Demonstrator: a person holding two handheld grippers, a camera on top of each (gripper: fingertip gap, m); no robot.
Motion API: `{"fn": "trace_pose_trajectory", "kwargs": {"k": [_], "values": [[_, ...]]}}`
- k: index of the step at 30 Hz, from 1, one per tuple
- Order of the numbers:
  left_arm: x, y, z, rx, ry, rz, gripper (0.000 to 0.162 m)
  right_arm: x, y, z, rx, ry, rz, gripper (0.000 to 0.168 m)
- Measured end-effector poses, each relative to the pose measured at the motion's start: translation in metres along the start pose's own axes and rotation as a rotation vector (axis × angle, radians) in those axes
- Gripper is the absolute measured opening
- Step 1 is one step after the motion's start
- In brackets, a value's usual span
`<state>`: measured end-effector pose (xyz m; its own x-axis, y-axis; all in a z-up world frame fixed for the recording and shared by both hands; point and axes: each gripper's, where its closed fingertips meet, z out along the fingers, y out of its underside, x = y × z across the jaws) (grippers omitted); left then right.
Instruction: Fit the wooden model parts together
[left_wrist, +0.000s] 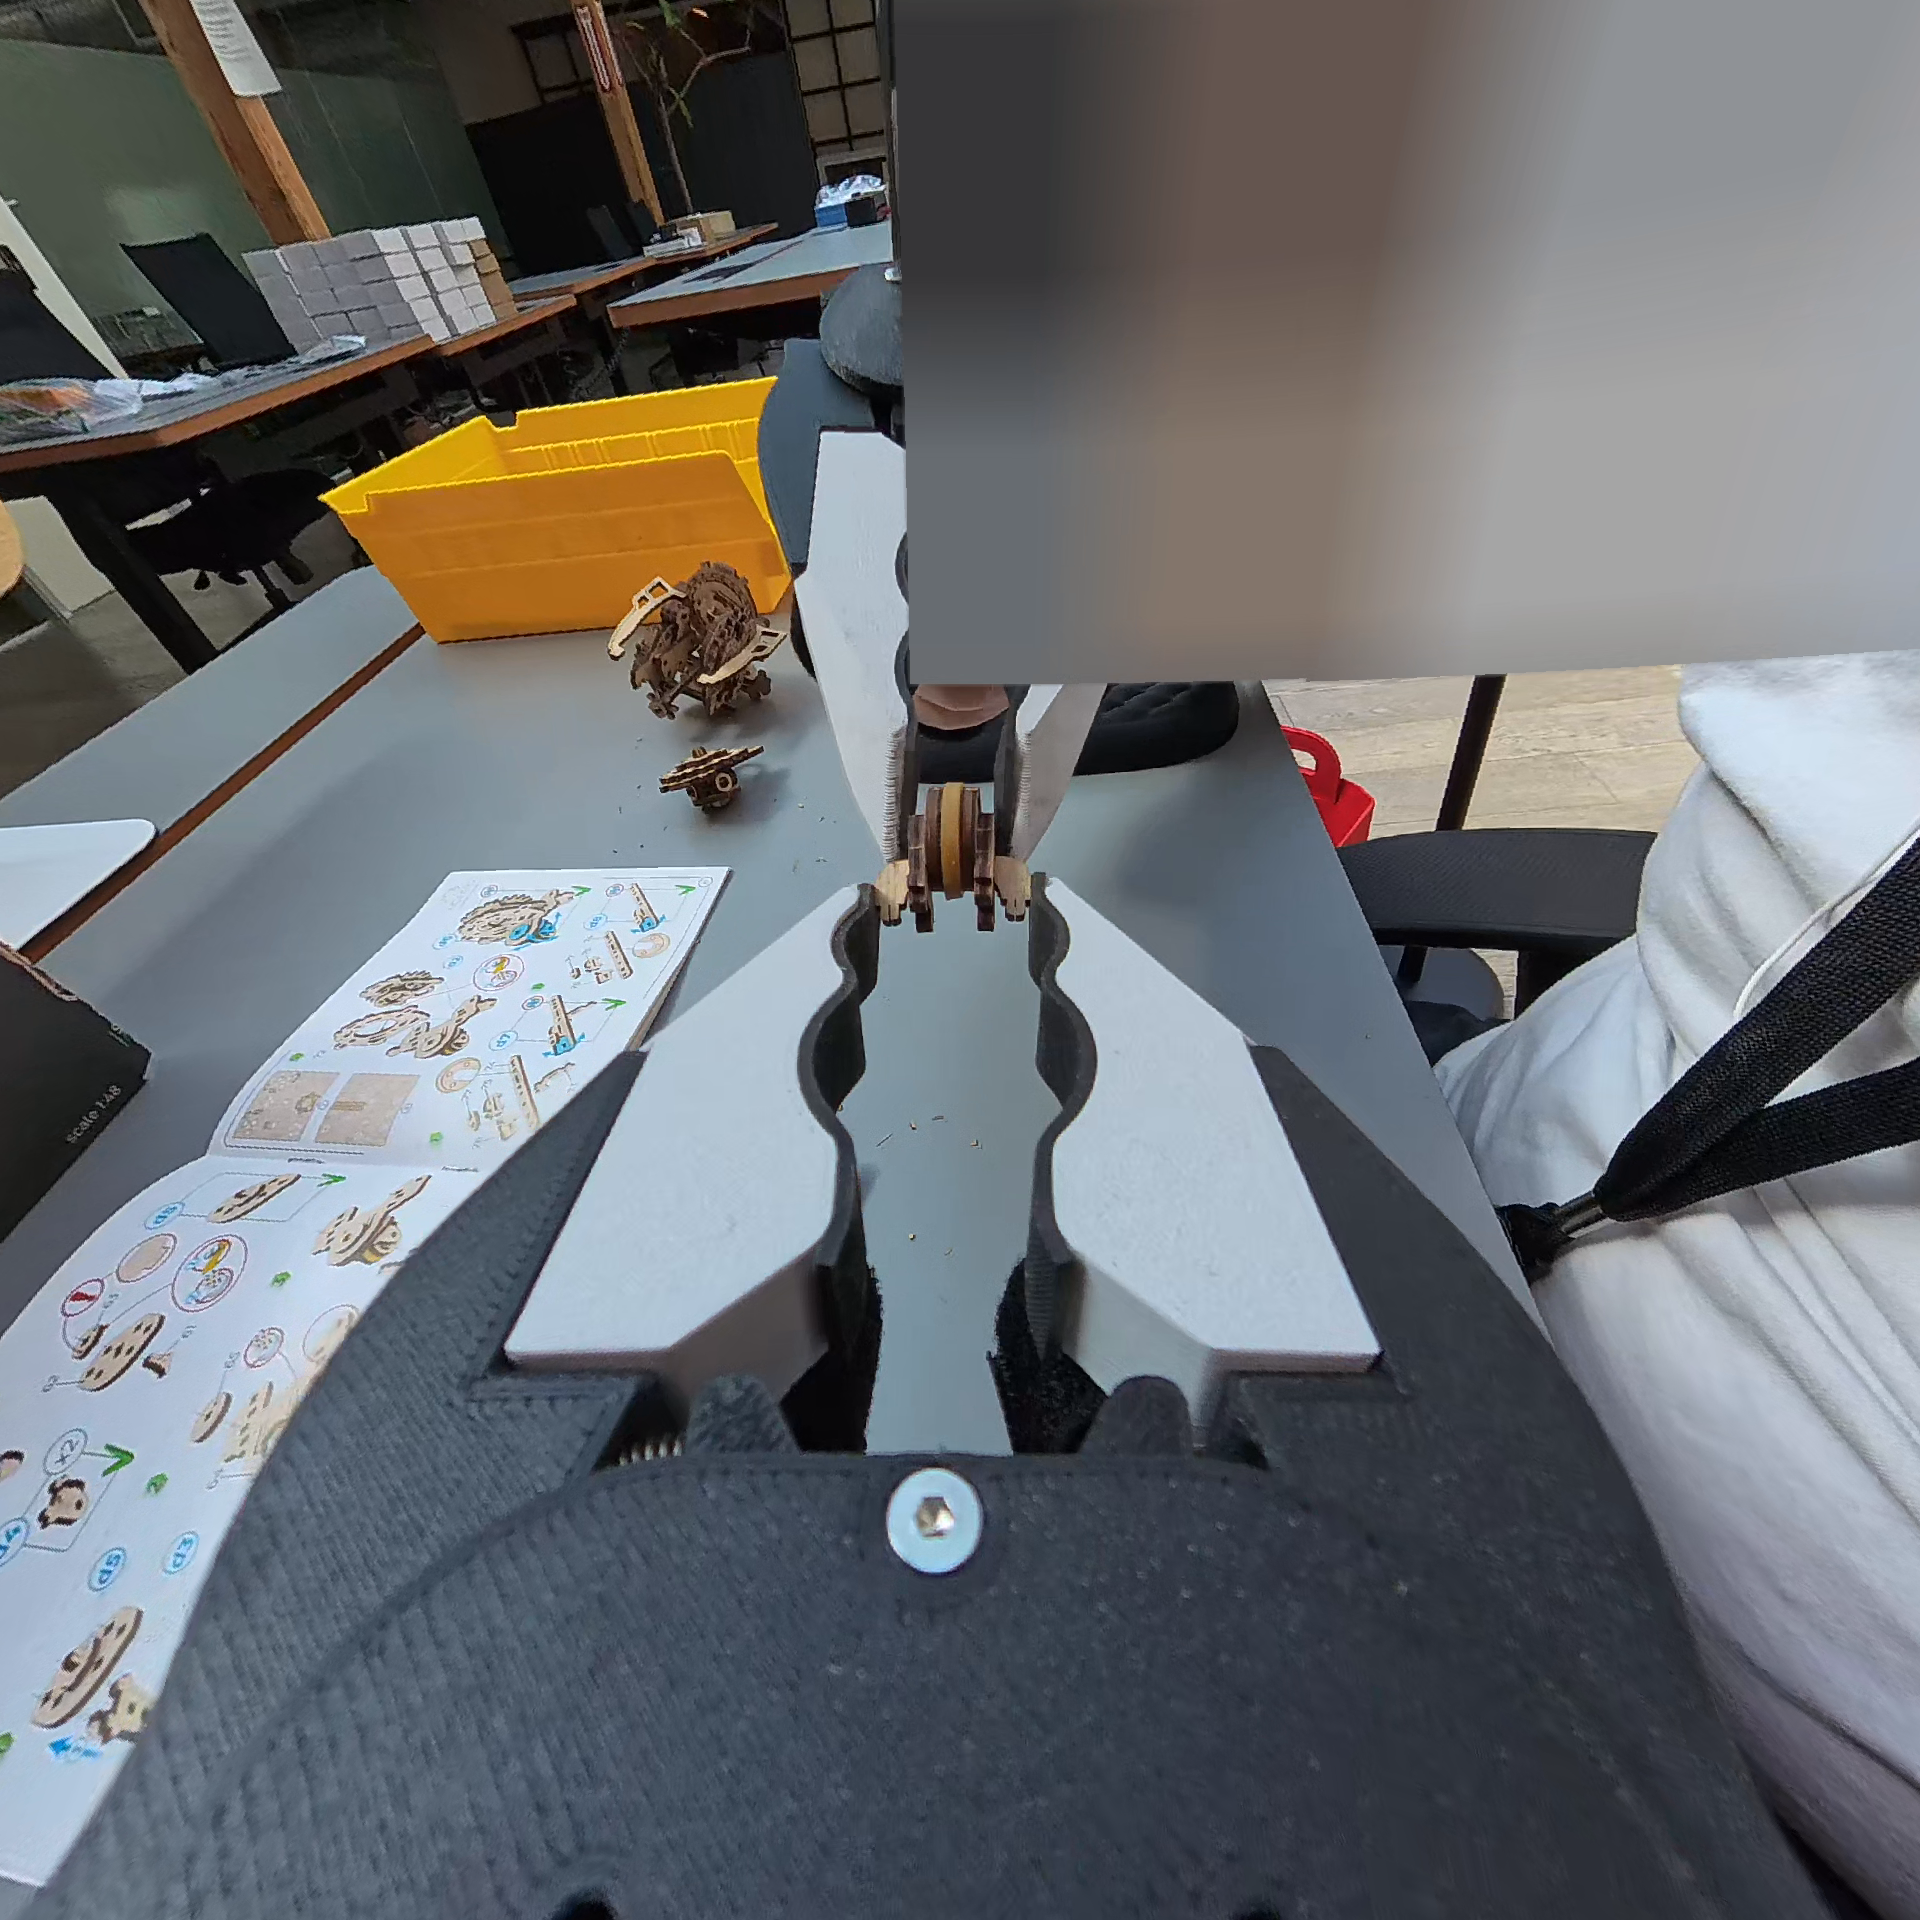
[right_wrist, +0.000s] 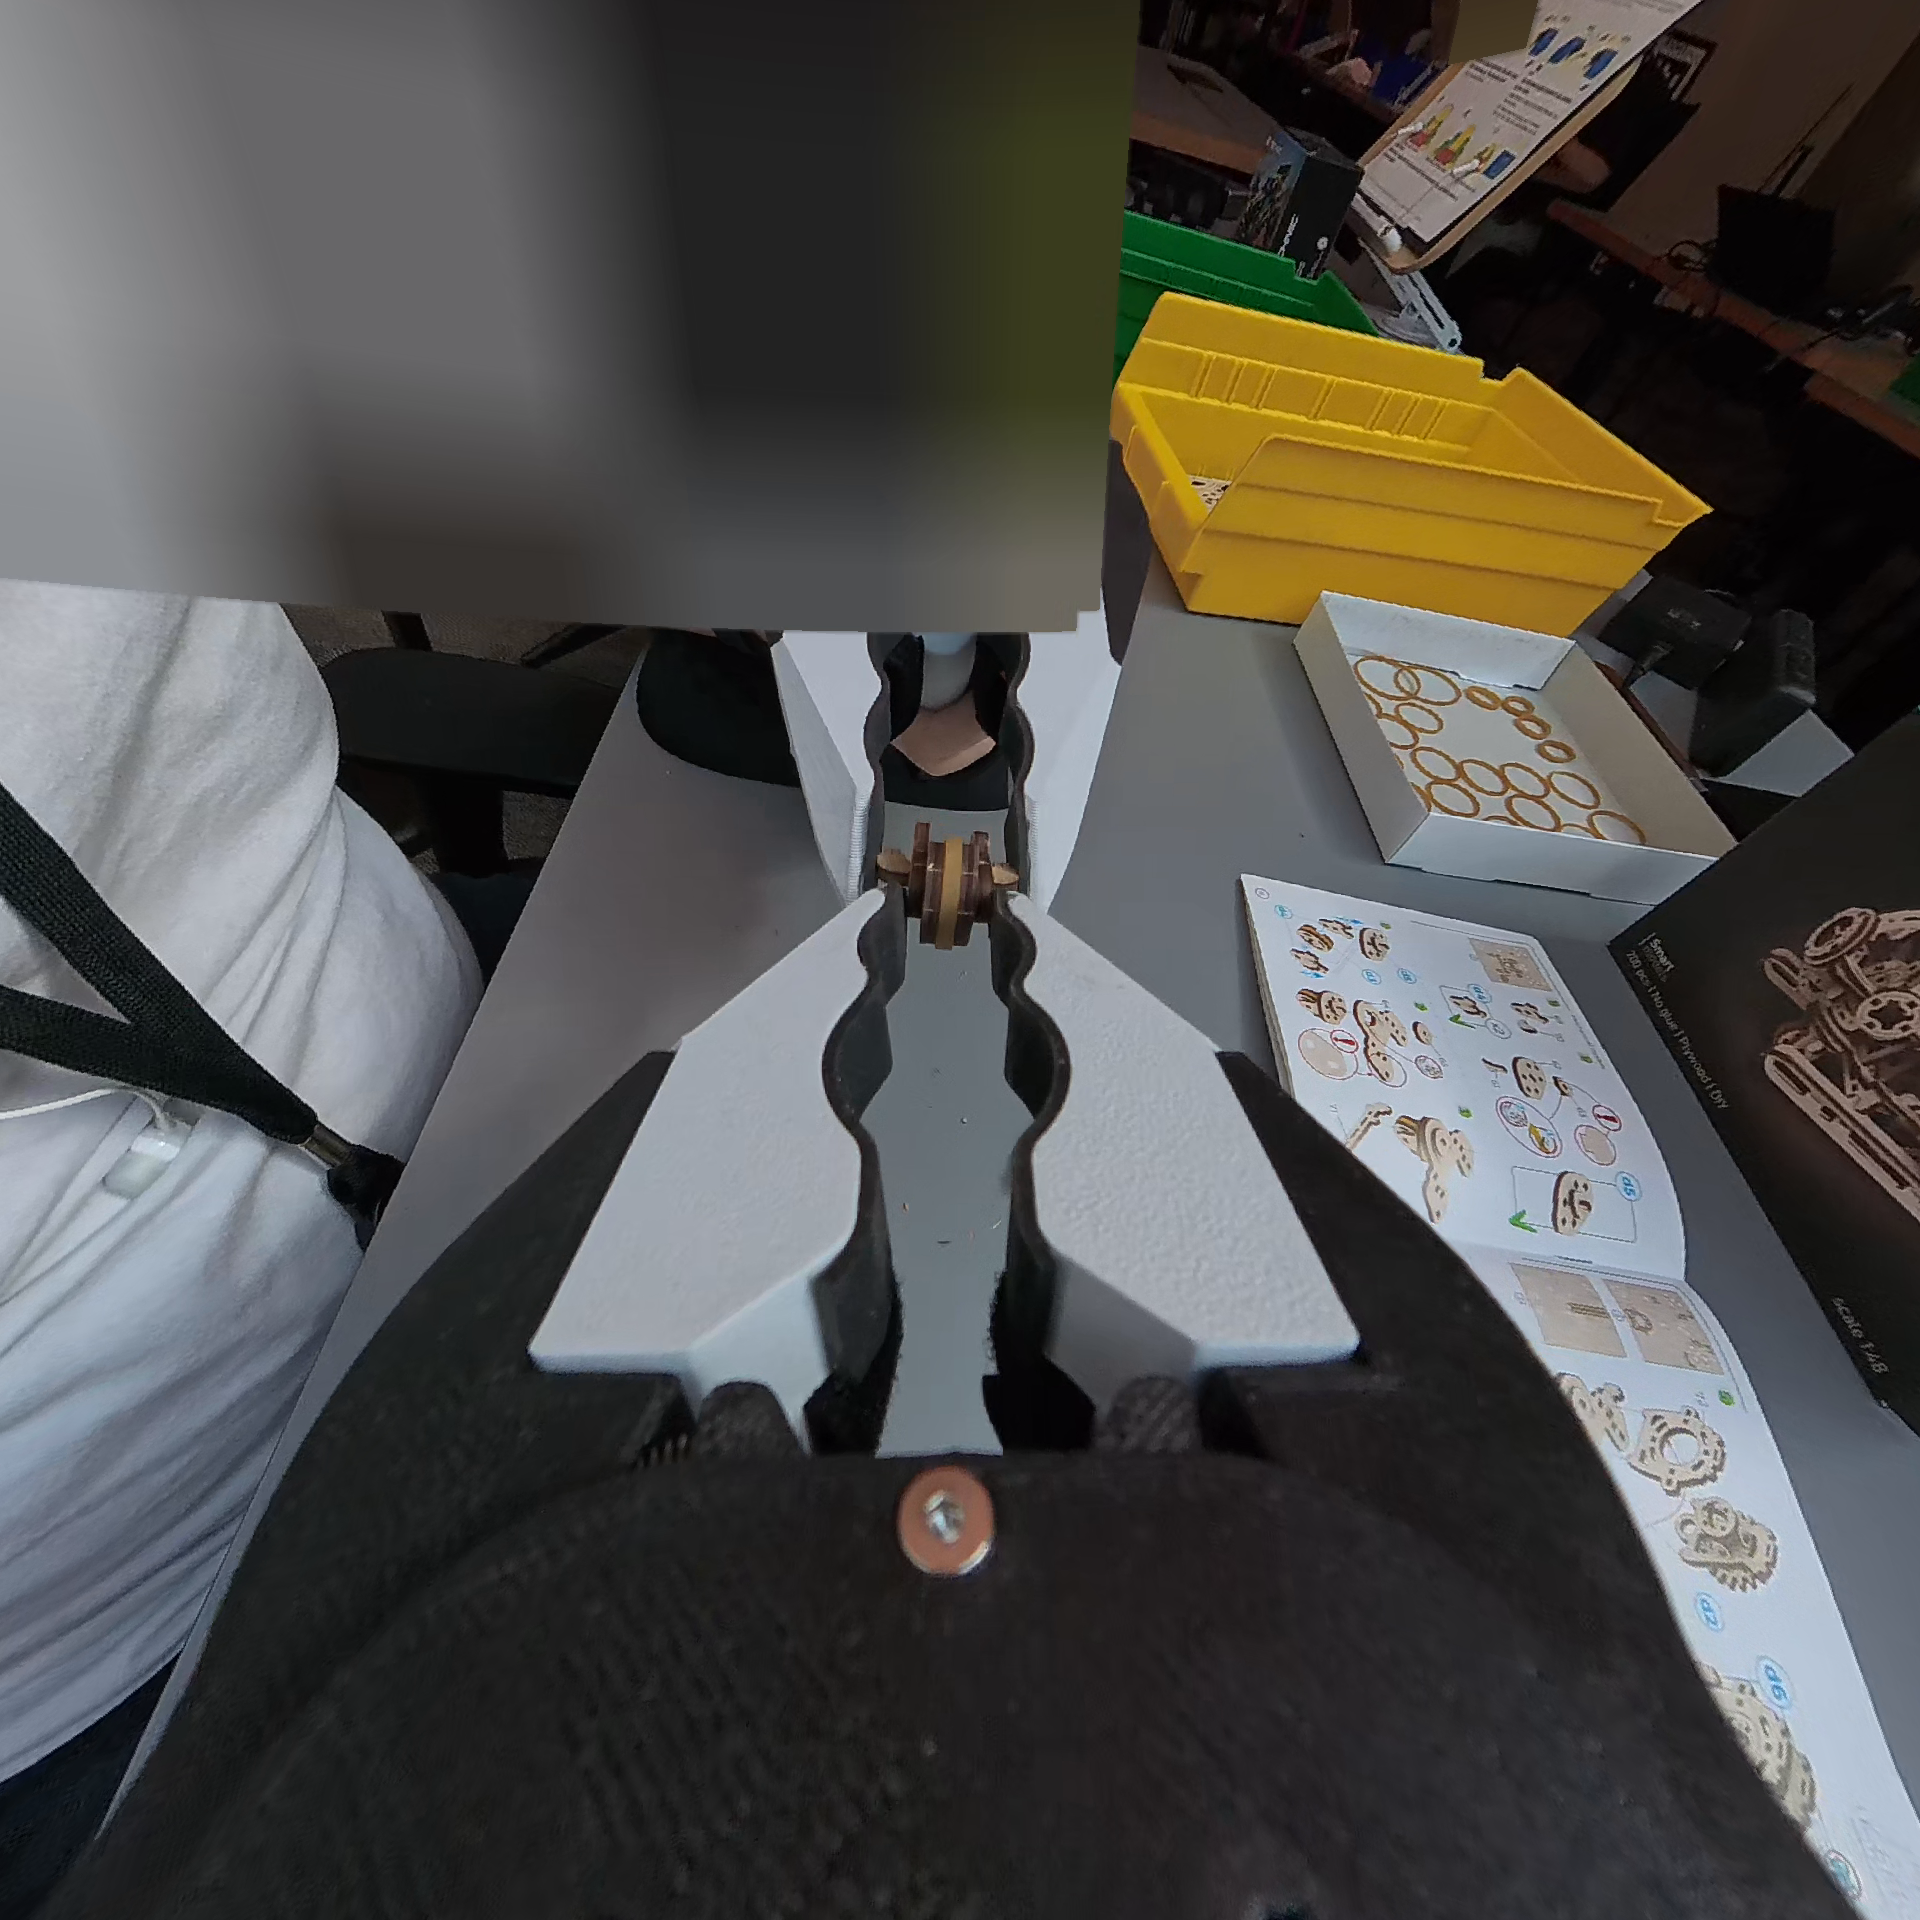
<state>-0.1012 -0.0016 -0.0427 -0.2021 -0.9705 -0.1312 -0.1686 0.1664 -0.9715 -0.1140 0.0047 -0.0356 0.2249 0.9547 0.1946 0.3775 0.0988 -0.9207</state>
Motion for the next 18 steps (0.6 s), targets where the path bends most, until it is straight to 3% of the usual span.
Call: {"fn": "trace_pose_trajectory", "kwargs": {"k": [11, 18], "values": [[0.003, 0.015, 0.007, -0.058, 0.032, -0.031, 0.028, -0.003, 0.016, -0.002, 0.05, -0.046, 0.159, 0.014], [-0.039, 0.077, -0.004, -0.325, 0.043, -0.173, 0.054, 0.043, 0.062, -0.029, -0.046, 0.195, 0.313, 0.014]]}}
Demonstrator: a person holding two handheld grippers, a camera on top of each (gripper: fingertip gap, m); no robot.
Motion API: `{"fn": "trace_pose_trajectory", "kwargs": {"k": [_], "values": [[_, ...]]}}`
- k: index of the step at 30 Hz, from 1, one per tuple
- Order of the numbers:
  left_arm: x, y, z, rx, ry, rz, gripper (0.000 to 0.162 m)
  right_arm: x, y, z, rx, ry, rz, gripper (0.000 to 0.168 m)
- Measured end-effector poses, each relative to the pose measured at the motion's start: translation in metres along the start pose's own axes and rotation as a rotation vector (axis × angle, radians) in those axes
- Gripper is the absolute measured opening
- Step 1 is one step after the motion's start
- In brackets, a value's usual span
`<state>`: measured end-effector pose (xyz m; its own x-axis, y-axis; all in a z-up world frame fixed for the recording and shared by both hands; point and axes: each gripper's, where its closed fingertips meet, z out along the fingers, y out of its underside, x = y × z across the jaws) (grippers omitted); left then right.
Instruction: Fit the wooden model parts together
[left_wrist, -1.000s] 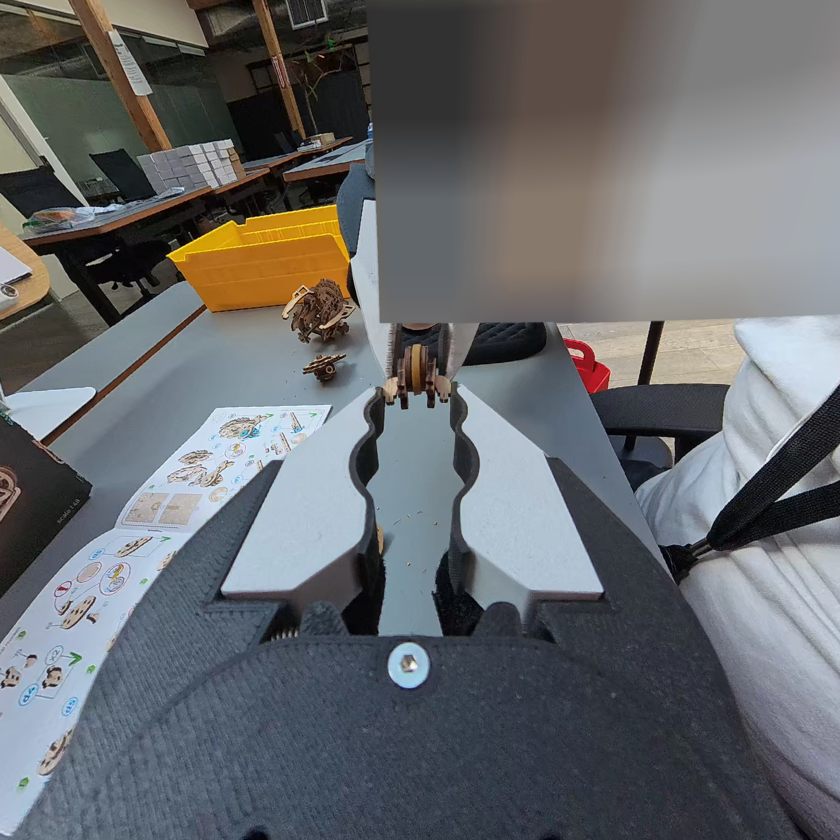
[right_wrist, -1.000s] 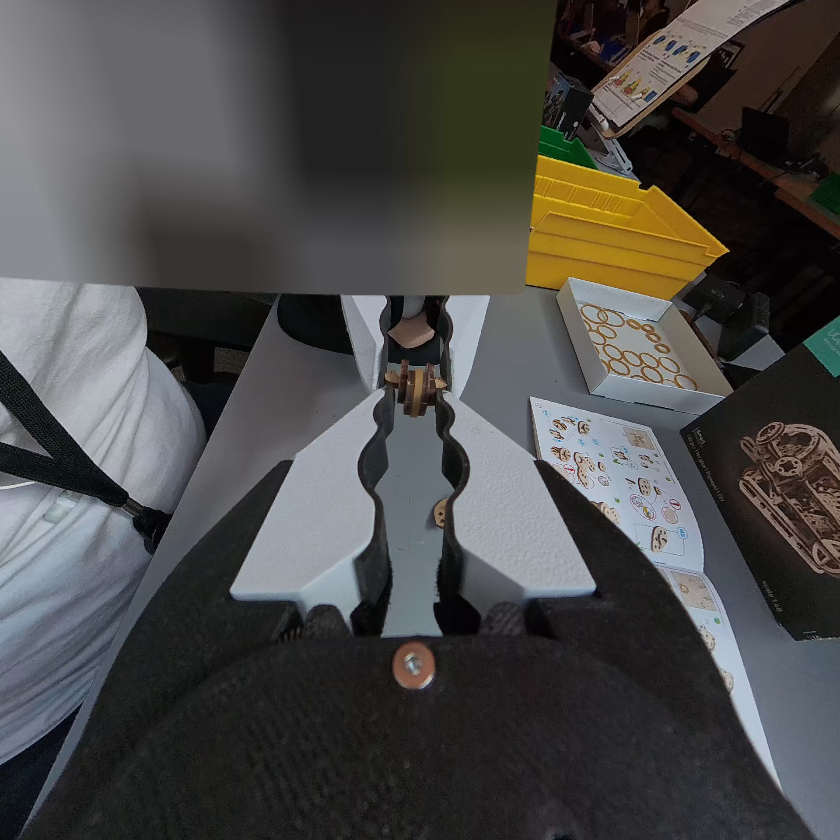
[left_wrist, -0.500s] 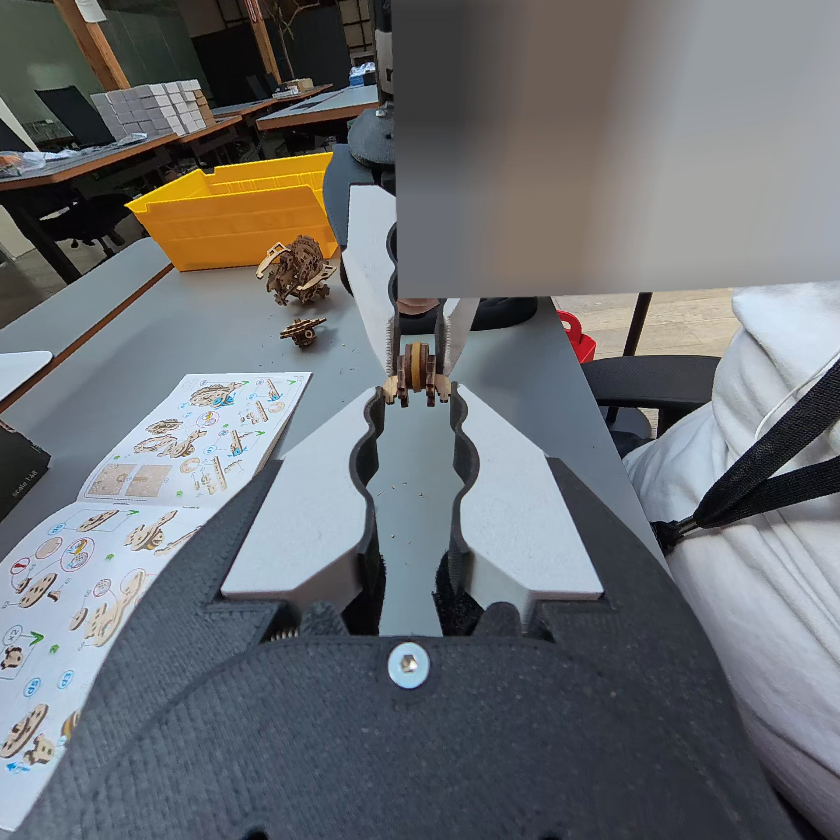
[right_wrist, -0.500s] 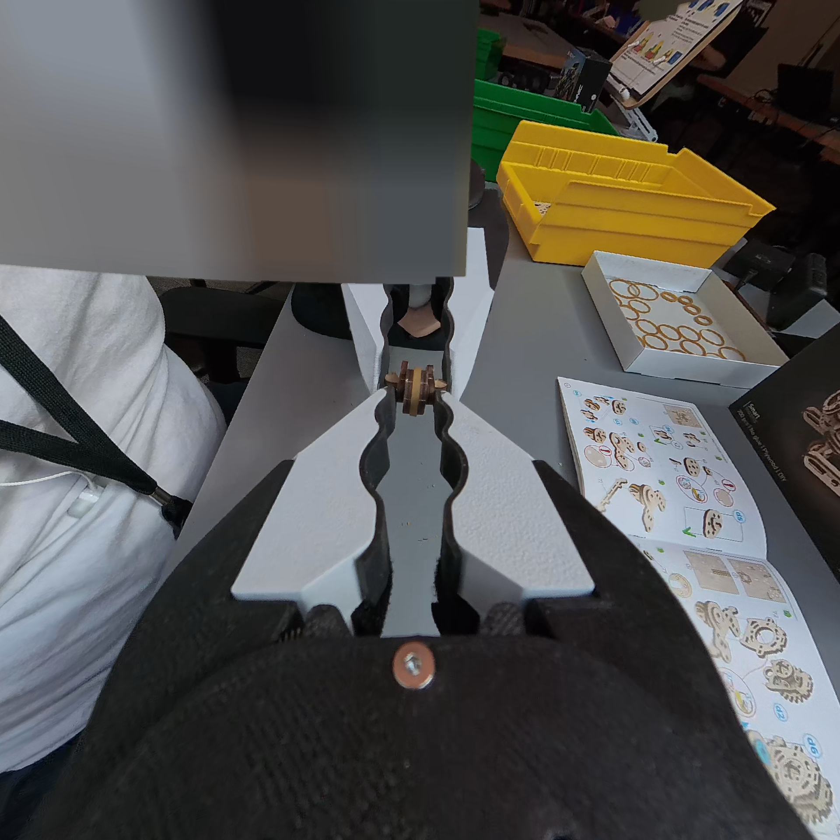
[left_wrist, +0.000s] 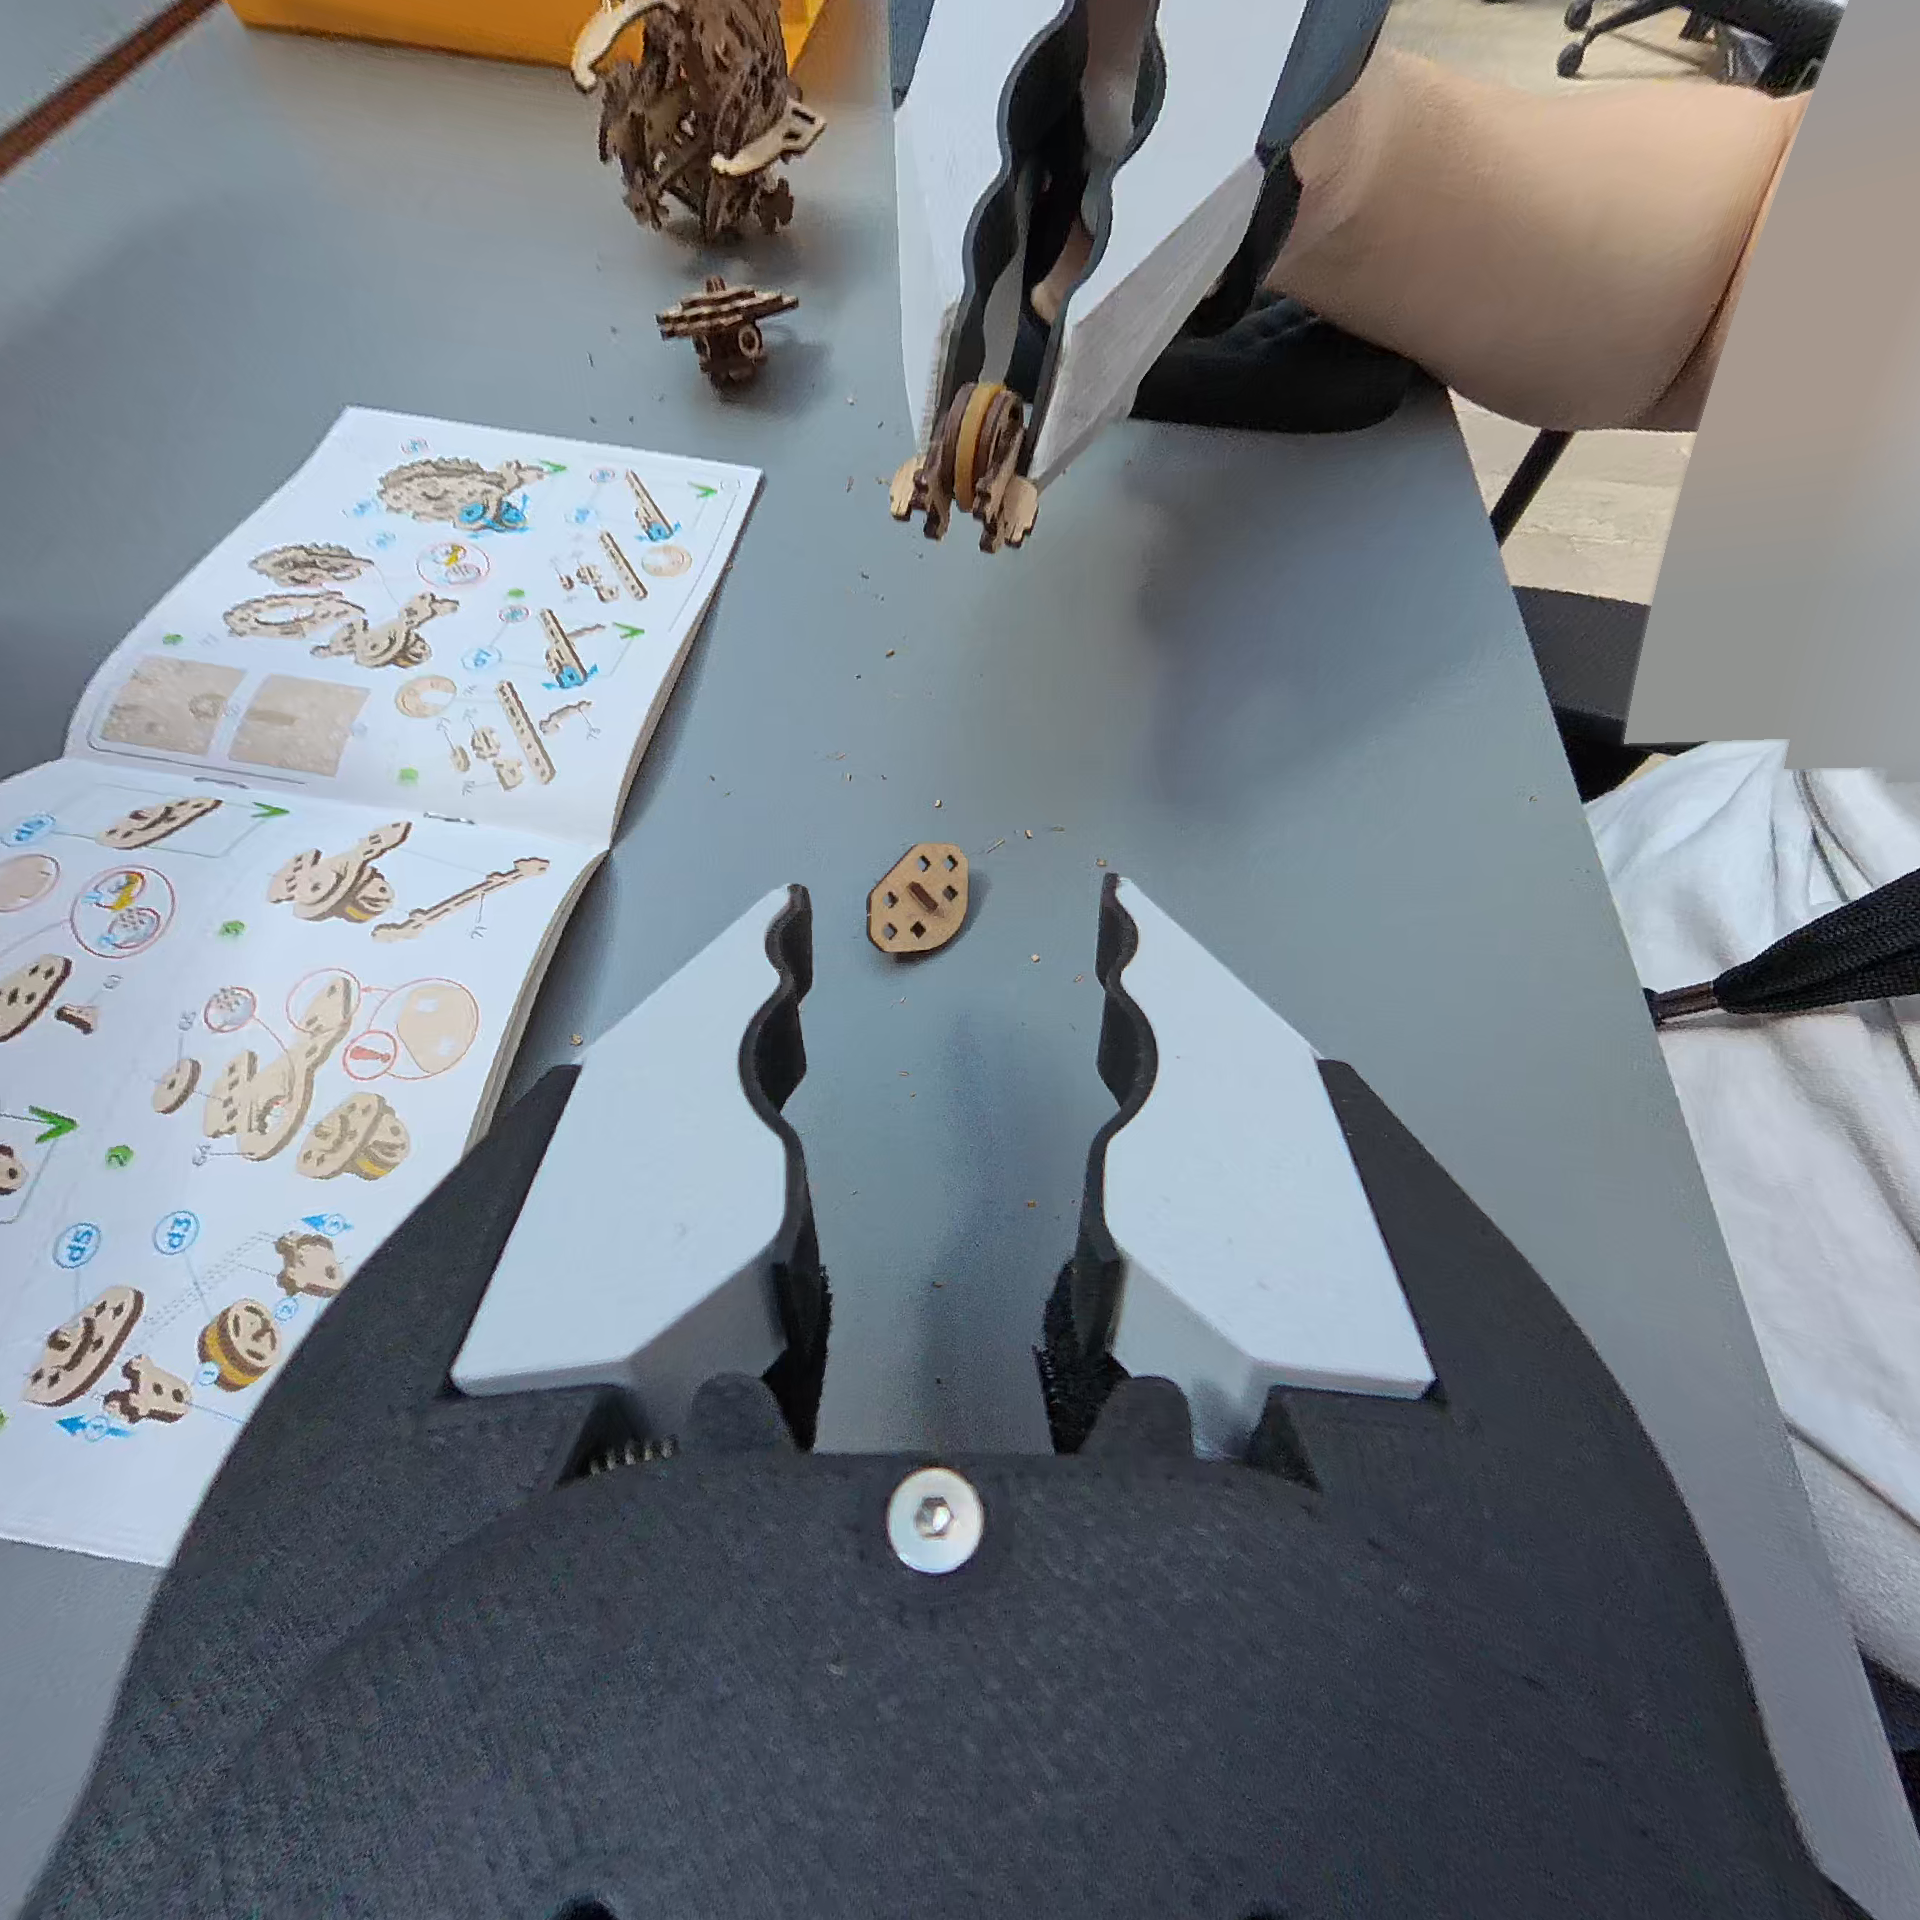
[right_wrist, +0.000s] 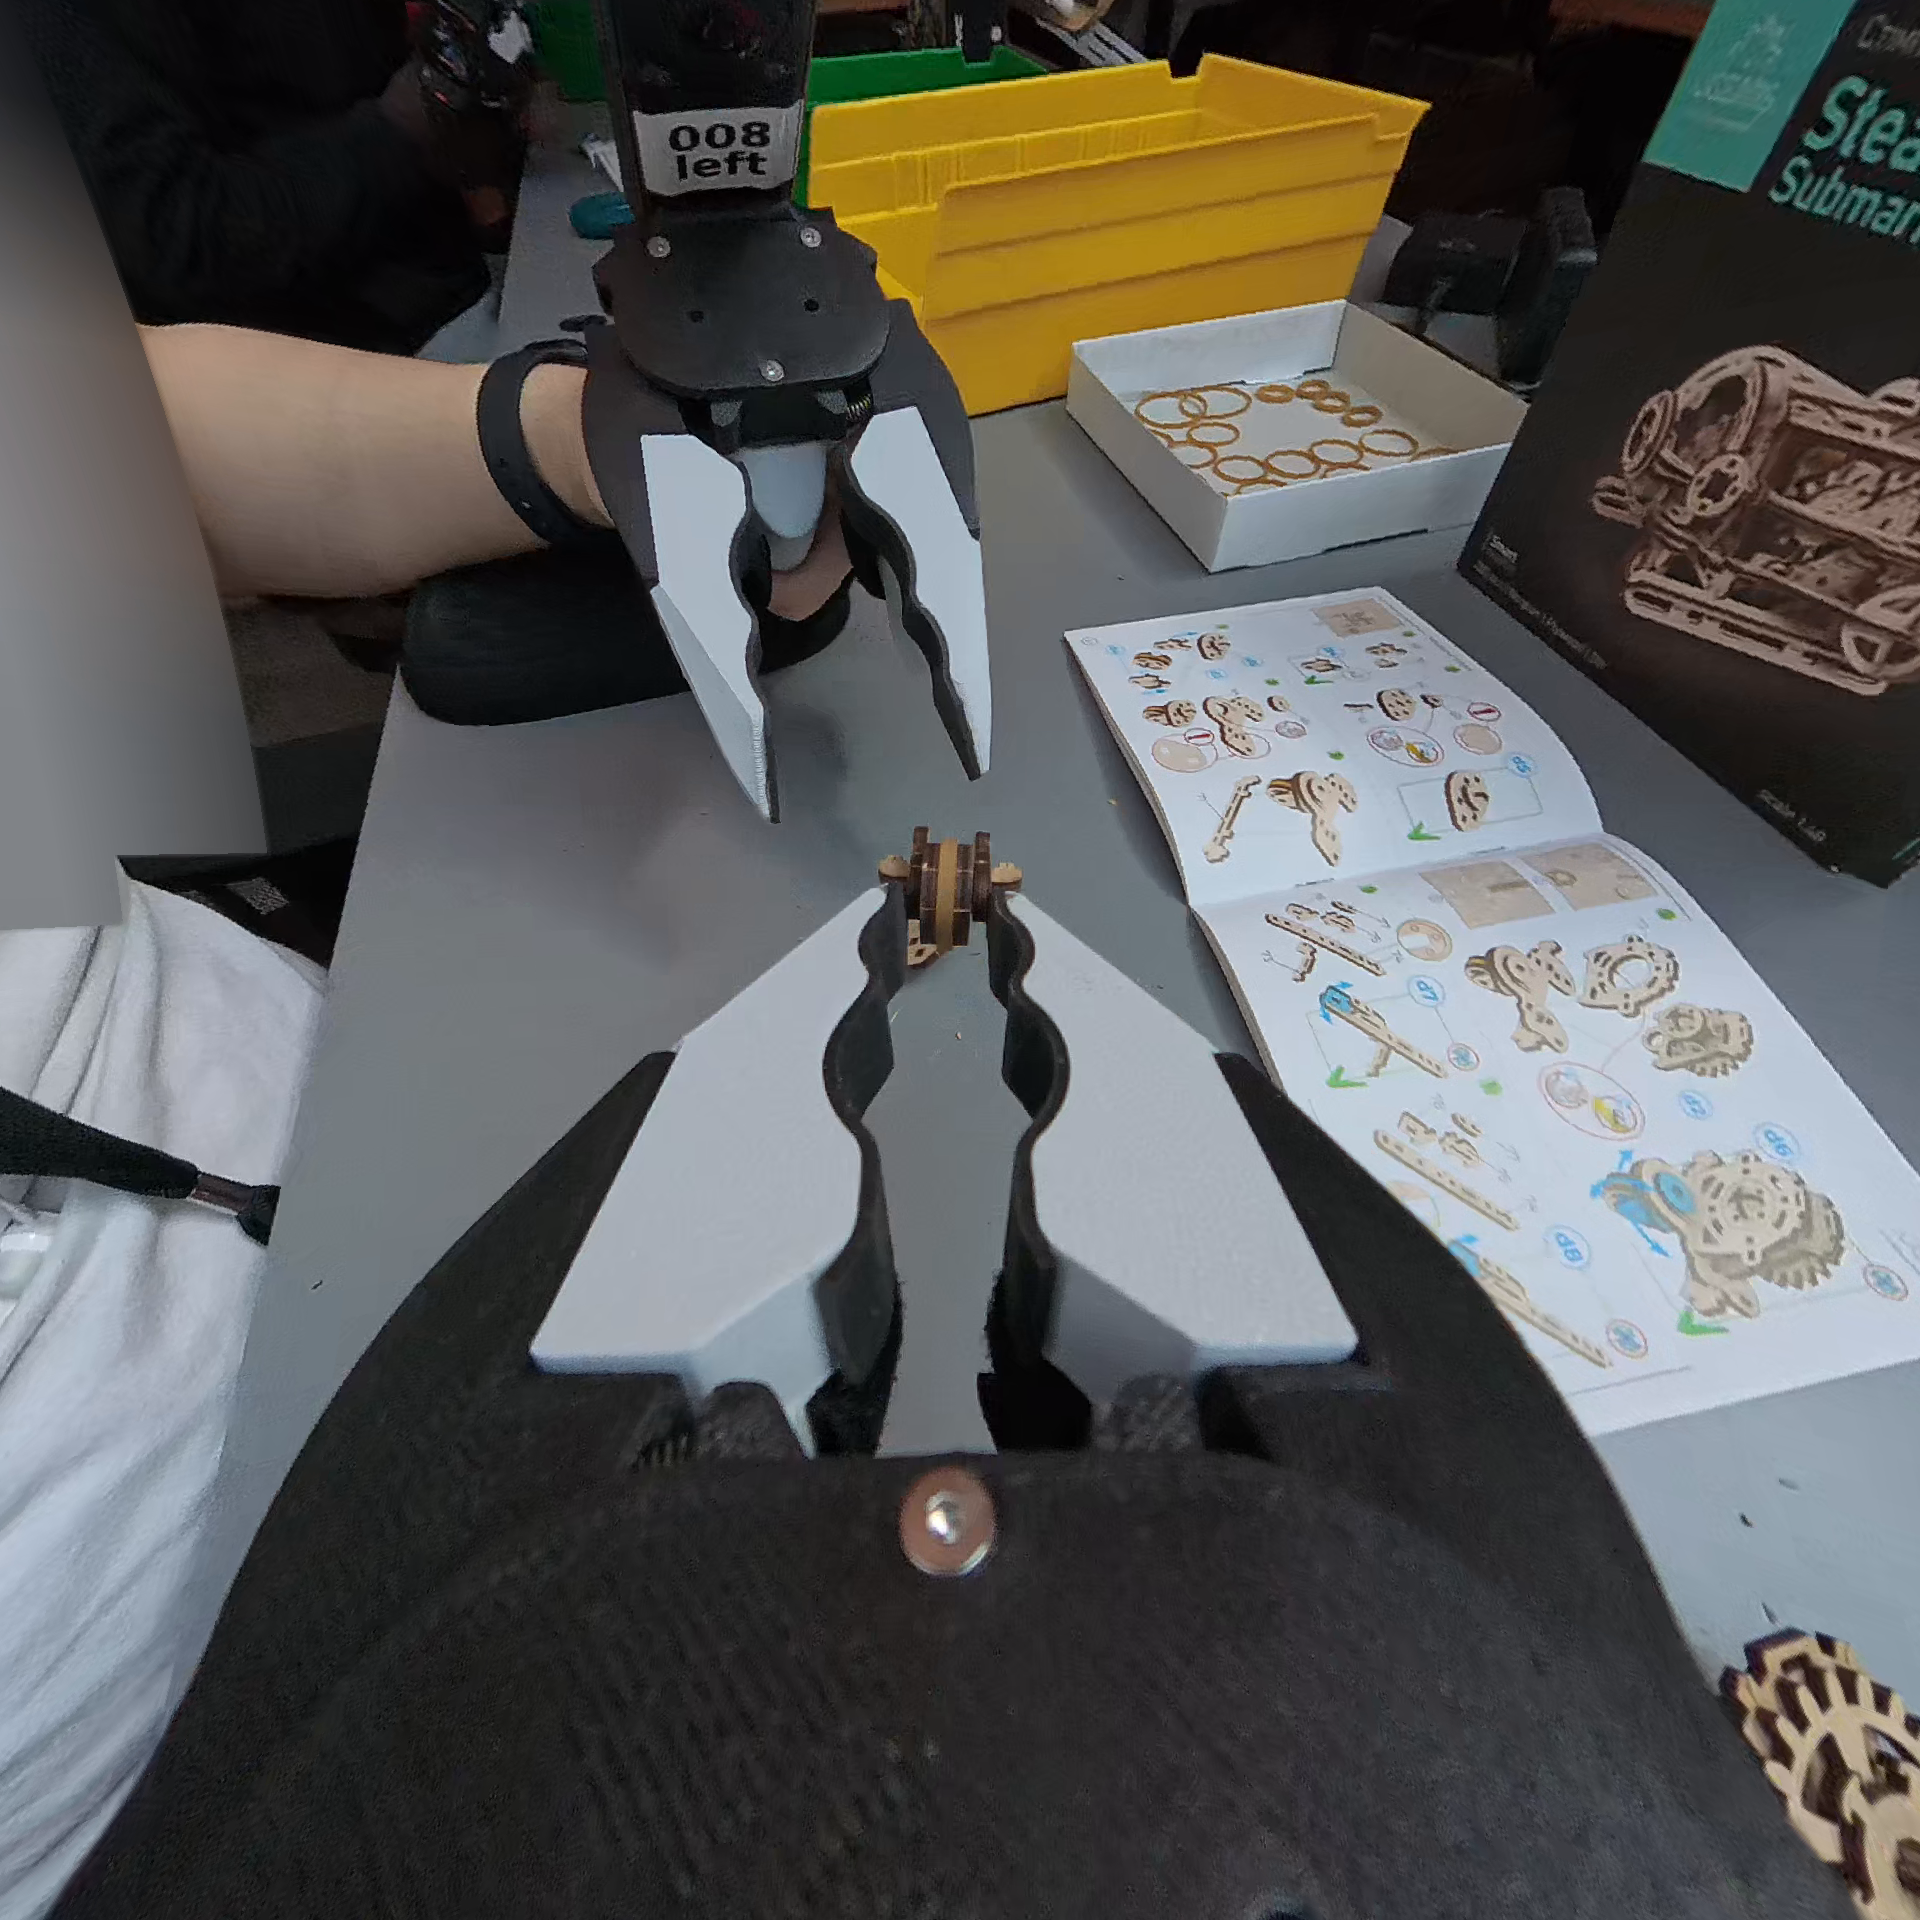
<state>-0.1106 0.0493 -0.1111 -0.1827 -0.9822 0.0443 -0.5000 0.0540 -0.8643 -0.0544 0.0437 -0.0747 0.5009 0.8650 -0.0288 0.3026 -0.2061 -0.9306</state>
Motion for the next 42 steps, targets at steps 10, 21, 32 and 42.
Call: {"fn": "trace_pose_trajectory", "kwargs": {"k": [10, 21, 32, 42], "values": [[-0.005, 0.032, 0.033, -0.213, 0.088, 0.082, 0.055, -0.009, 0.04, 0.014, -0.155, -0.057, 0.153, 0.014], [0.024, 0.034, 0.032, -0.256, 0.079, 0.052, 0.041, -0.019, 0.054, 0.032, -0.264, 0.004, 0.118, 0.014], [0.006, 0.023, 0.023, -0.189, 0.056, 0.035, 0.028, -0.016, 0.058, 0.037, -0.324, 0.03, 0.123, 0.015], [-0.008, 0.035, 0.027, -0.258, 0.102, 0.266, 0.022, -0.017, 0.049, 0.037, -0.361, 0.067, 0.105, 0.015]]}}
